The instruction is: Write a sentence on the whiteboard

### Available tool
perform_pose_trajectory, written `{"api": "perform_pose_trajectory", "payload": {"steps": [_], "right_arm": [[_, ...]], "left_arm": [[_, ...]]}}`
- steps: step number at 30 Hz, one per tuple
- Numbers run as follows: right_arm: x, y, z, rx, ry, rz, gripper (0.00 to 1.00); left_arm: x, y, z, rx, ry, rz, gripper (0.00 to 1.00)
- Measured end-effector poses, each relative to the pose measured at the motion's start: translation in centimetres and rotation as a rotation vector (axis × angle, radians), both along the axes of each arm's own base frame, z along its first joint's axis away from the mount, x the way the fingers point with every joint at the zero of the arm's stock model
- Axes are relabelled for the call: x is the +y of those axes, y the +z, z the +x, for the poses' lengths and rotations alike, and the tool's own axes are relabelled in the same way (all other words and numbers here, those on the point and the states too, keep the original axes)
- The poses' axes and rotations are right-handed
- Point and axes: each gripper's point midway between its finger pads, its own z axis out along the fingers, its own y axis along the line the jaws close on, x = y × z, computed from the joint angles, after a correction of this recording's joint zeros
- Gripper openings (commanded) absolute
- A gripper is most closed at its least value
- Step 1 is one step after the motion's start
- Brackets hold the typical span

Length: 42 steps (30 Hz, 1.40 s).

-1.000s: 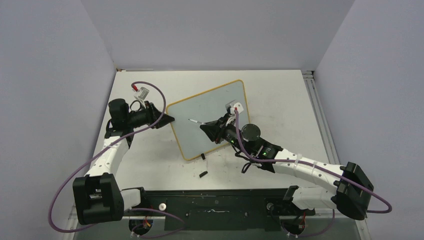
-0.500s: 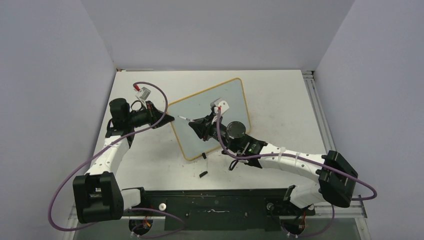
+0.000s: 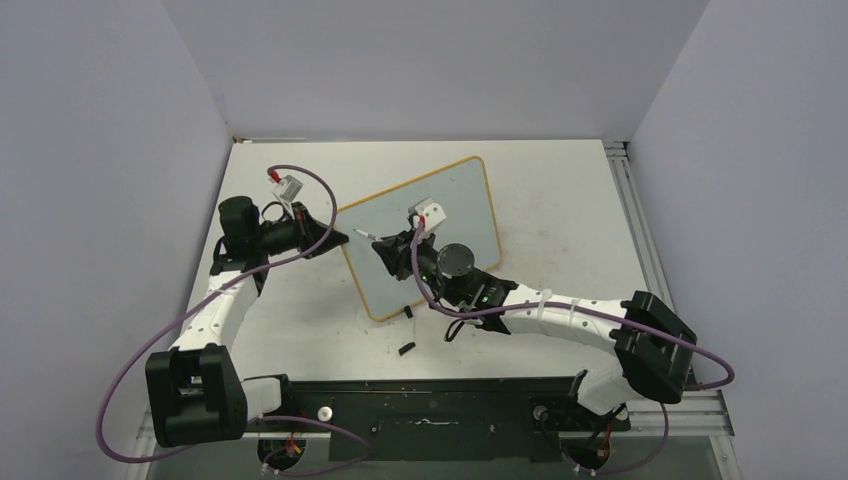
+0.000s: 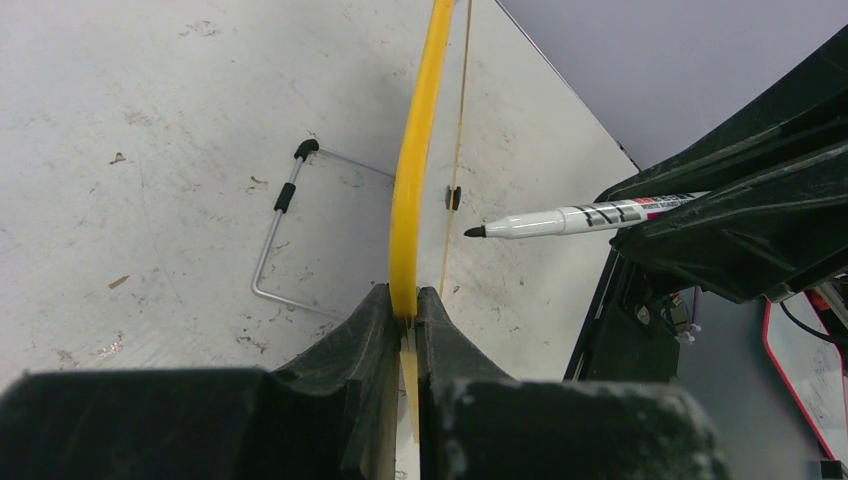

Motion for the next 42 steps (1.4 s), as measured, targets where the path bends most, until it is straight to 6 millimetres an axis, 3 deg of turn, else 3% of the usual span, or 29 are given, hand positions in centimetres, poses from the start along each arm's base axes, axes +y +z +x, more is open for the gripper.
{"api": "perform_pose_trajectory", "payload": {"steps": [13, 23, 42], "right_arm": [[0.9, 0.9, 0.7, -0.031, -0.009, 0.02, 0.05], [1.5, 0.1, 1.1, -0.021, -0.011, 0.003, 0.05], [0.1, 0.6, 2.3, -0.025, -0.137, 0.011, 0.05]], "left_arm": [[0.0, 0.0, -0.2, -0.003, -0.008, 0.005, 0.0], [0.0, 0.0, -0.2, -0.004, -0.01, 0.006, 0.0], [0.0, 0.0, -0.2, -0.004, -0.008, 0.007, 0.0]]}}
